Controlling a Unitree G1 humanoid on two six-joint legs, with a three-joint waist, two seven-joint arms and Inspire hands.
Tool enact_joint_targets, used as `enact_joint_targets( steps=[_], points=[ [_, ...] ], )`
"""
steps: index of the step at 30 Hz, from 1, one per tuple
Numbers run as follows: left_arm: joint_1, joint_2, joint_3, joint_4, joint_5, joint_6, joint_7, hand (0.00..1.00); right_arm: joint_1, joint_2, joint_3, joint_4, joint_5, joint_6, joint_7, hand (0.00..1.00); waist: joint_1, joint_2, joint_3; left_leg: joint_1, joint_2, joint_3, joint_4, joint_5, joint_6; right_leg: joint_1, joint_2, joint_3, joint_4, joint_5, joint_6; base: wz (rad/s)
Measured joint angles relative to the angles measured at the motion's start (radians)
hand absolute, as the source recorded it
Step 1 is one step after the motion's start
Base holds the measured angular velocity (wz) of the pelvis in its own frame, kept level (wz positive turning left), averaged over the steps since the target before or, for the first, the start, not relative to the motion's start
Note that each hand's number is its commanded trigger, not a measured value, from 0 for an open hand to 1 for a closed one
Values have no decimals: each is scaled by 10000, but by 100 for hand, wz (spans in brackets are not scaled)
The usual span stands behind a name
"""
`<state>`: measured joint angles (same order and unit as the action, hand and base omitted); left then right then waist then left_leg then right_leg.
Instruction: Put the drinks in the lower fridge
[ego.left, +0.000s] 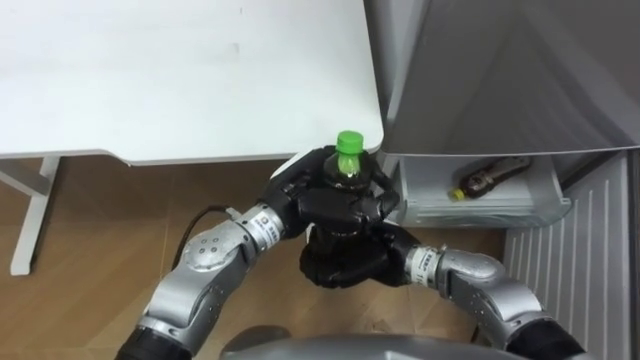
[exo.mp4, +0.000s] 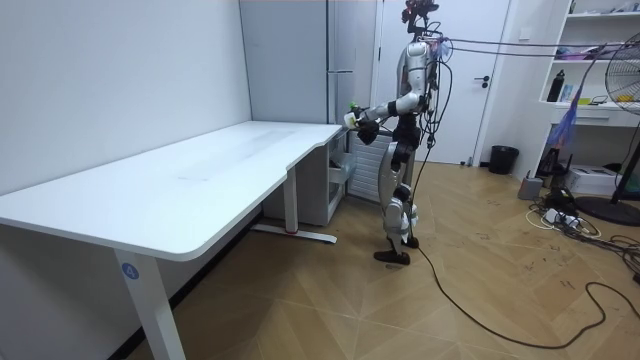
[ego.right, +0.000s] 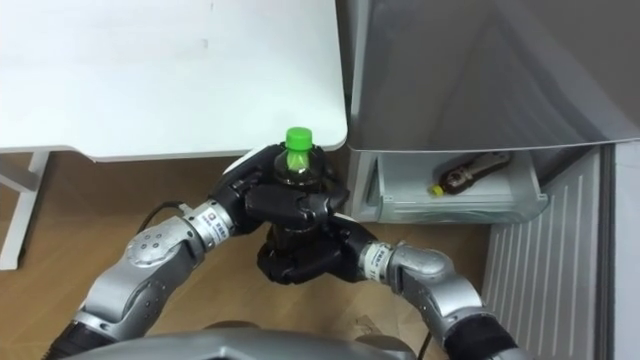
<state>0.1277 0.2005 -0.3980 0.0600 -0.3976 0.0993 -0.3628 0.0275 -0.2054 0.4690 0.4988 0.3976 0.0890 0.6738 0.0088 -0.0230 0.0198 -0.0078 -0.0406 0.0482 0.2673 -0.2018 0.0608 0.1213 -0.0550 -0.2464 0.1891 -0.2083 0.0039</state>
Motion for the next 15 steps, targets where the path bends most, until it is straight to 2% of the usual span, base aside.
enact_joint_targets(
  steps=[6,15],
  points=[
    [-1,8,1,0,135,-154,5,0,34,11,24,-1,160,-1,2,100,-4,2,-2,-1,5,7,4,0,0,0,7,5,-3,0,0,0],
    [-22,5,-24,-7,183,-179,6,0,39,-52,130,0,406,0,29,100,-42,82,-31,-2,9,13,5,0,-1,12,47,1,-9,0,0,0]
  ],
)
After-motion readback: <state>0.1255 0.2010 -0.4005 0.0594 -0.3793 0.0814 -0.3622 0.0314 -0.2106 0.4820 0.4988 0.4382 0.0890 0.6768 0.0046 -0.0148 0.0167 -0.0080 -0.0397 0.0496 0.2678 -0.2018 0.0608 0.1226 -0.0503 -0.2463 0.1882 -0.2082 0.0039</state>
